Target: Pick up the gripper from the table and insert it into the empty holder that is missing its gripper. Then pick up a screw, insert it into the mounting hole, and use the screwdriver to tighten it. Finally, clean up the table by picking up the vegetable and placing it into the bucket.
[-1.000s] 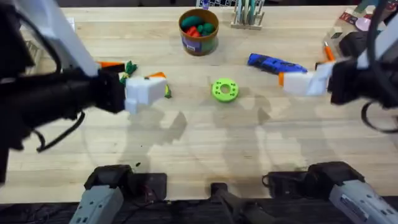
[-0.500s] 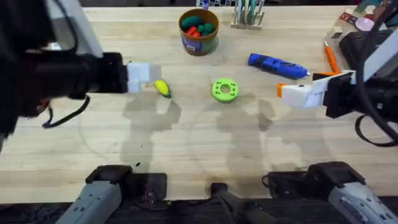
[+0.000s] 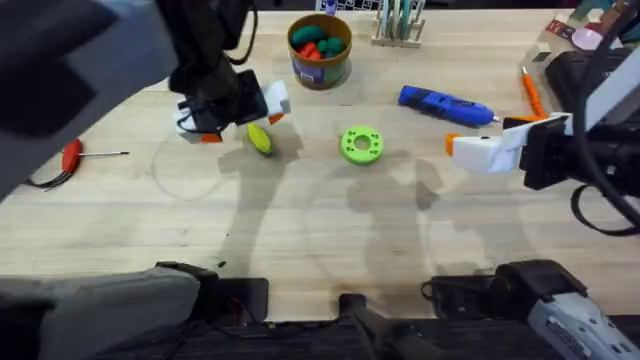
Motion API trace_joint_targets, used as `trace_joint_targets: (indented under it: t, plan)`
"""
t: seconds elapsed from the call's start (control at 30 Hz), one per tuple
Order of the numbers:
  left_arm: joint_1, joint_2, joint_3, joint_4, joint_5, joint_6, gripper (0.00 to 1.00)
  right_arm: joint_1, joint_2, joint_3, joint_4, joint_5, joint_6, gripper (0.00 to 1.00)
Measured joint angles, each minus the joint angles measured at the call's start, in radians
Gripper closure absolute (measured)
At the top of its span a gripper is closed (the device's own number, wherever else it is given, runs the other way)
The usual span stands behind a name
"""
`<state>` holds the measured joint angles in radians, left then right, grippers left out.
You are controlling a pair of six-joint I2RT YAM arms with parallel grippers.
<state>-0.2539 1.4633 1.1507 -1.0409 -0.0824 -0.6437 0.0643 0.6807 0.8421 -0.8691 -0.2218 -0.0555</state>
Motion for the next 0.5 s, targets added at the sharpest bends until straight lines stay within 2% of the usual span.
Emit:
trace_joint_targets:
  t: [0.23, 0.5]
  plan:
    - [0.000, 0.128, 0.000, 0.090, 0.010, -0.059, 0.015, 0.000, 0.000, 0.000, 0.000, 0.000, 0.000, 0.017]
    - [0.011, 0.226, 0.000, 0.123, 0.034, -0.155, 0.015, 0.000, 0.000, 0.000, 0.000, 0.000, 0.000, 0.017]
